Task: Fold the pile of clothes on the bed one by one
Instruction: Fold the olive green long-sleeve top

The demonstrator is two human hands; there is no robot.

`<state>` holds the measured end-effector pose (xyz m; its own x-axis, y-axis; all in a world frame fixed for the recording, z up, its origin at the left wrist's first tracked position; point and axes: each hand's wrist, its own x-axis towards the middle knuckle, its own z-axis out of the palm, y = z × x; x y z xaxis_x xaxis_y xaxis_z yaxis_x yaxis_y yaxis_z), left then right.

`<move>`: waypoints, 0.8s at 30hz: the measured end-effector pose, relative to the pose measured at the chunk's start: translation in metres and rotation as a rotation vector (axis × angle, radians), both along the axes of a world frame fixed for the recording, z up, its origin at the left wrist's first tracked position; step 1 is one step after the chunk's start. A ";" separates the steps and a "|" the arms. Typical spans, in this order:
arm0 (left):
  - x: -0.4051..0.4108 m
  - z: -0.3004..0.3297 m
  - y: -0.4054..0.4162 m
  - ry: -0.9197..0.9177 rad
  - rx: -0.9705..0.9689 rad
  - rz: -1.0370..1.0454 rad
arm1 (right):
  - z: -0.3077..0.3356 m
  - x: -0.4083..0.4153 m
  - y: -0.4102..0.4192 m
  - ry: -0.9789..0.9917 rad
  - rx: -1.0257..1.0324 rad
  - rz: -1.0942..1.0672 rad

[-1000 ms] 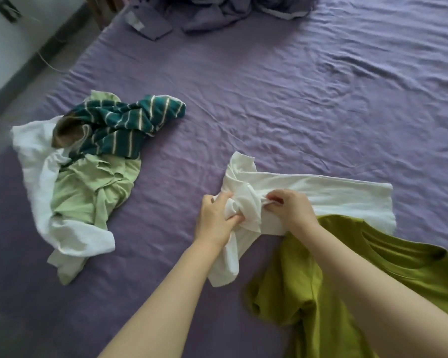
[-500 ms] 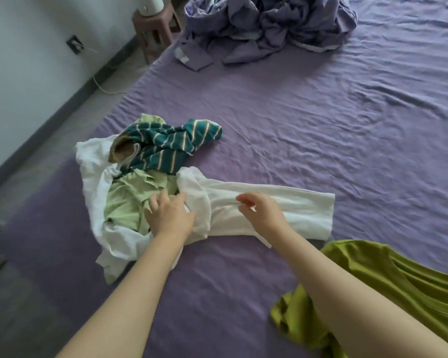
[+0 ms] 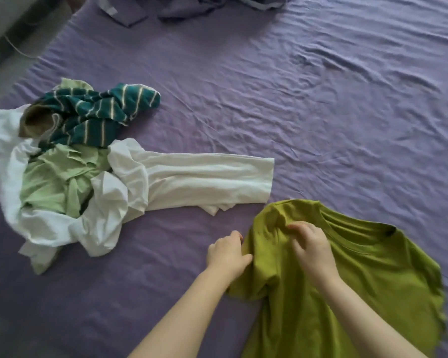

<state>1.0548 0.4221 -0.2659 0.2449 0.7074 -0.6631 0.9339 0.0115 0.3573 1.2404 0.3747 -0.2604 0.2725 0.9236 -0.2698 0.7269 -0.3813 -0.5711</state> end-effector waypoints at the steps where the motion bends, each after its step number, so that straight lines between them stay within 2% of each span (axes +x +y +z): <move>1: 0.000 0.000 -0.001 -0.002 0.016 -0.047 | -0.001 0.000 -0.001 -0.007 0.018 0.020; 3: -0.004 0.003 0.002 -0.129 0.041 -0.029 | -0.002 0.000 0.006 -0.031 0.088 0.056; 5: -0.009 0.010 0.011 -0.352 0.011 0.117 | -0.004 0.001 0.022 -0.060 0.125 0.091; 8: -0.014 0.024 0.032 -0.515 0.033 0.269 | -0.012 -0.001 0.052 -0.158 0.004 0.248; 11: -0.020 0.026 0.050 -0.421 0.117 0.140 | -0.023 0.000 0.070 -0.328 -0.141 0.388; 13: -0.028 0.027 0.057 -0.349 0.097 0.070 | -0.024 0.005 0.074 -0.403 -0.117 0.415; 17: -0.053 0.030 0.063 -0.262 -0.131 -0.048 | -0.017 0.020 0.076 -0.176 0.033 0.185; 20: -0.074 0.033 0.072 -0.184 -0.291 -0.070 | -0.010 0.027 0.082 -0.058 0.026 0.047; 24: -0.087 0.033 0.089 -0.029 -0.101 0.043 | -0.007 0.019 0.096 0.006 0.021 -0.037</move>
